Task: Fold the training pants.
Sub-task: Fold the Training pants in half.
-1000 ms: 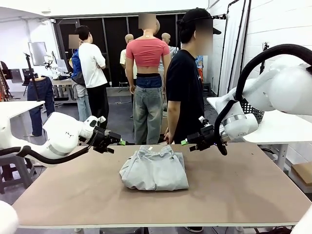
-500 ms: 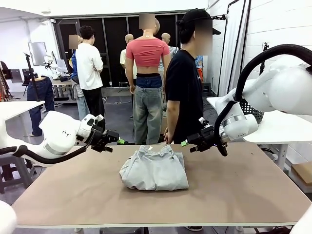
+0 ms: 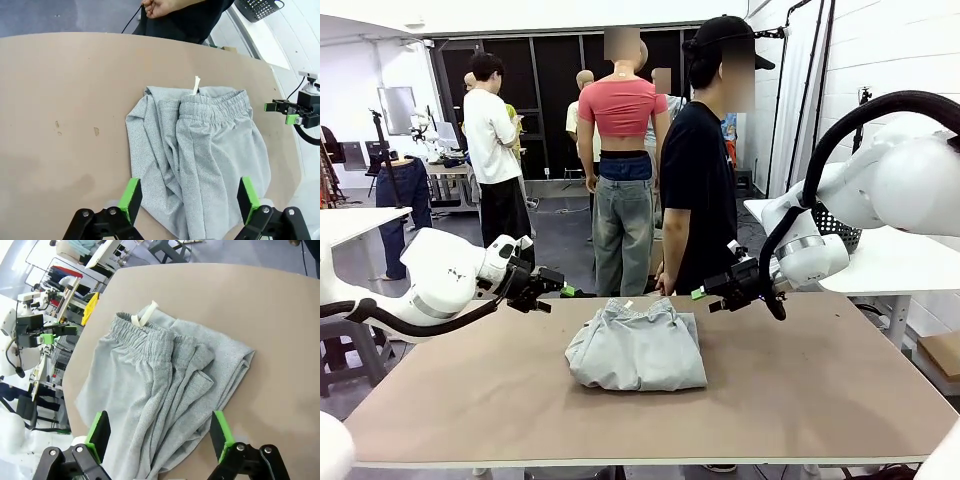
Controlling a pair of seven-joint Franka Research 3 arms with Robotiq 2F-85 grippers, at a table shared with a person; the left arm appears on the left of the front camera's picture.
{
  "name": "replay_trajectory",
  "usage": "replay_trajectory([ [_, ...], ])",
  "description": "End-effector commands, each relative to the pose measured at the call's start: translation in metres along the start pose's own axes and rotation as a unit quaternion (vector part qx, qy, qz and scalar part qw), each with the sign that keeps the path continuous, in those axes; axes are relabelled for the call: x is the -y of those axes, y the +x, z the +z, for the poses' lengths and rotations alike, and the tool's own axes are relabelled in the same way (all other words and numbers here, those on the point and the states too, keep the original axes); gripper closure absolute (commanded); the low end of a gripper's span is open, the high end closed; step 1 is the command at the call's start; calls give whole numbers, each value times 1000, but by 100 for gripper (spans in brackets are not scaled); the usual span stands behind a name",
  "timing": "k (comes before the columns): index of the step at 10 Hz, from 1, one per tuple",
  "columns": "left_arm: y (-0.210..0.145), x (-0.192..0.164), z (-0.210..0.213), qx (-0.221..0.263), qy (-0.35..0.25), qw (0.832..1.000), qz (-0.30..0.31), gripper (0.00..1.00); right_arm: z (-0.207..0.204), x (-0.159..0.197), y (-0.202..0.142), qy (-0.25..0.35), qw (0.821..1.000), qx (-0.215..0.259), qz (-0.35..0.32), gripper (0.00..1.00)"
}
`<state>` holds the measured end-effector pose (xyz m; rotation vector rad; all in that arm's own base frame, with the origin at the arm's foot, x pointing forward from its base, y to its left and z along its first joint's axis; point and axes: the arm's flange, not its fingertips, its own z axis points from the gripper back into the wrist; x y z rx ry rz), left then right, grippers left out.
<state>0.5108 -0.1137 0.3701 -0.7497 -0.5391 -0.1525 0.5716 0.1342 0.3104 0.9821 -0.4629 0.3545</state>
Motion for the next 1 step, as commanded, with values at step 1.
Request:
replay_trajectory([
  [1, 4, -2, -7, -3, 1, 1000, -4, 0, -2, 1, 0, 6, 1000, 5, -1, 0],
])
